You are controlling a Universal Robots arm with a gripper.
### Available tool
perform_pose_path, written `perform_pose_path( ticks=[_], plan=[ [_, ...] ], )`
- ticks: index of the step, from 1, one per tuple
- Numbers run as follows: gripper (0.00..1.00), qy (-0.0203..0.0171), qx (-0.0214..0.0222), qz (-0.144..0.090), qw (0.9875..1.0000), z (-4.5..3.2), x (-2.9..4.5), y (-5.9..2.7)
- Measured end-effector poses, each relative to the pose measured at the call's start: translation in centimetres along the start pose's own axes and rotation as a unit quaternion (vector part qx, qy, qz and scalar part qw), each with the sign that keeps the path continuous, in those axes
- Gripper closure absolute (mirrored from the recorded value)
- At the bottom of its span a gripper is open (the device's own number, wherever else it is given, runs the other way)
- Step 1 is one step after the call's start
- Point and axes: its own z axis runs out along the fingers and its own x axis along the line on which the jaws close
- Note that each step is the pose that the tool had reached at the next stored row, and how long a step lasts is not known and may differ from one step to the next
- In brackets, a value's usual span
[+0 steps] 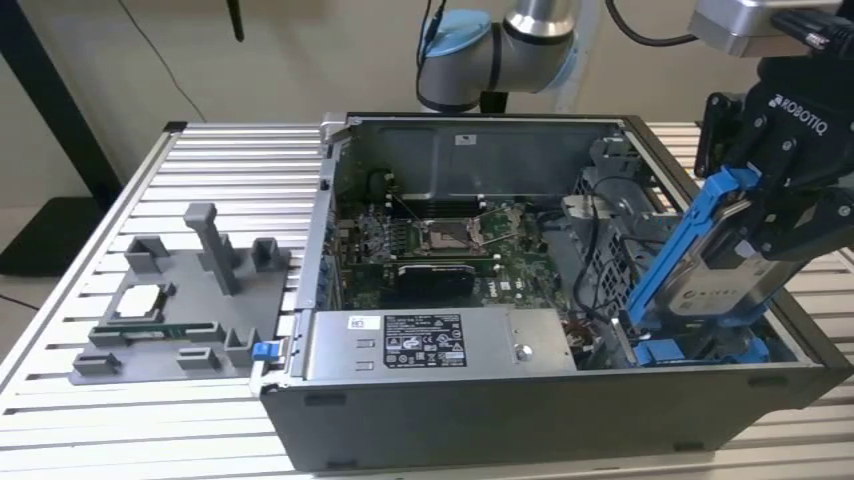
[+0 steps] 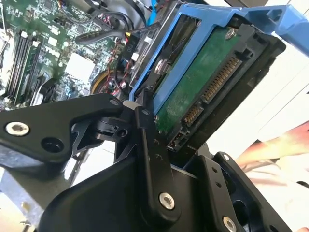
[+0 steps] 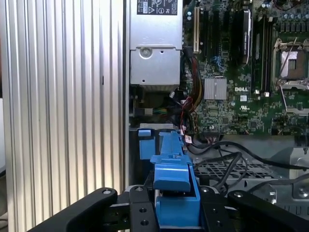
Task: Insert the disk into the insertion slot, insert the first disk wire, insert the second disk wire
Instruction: 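Insert the disk into the insertion slot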
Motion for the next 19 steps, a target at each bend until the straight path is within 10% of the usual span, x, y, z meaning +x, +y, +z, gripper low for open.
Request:
perform_pose_path(
  ticks=[19],
  plan=[
    [1.00,0.0000,-0.0002,0.000,1.0000,1.77,0.02,-0.11]
  ],
)
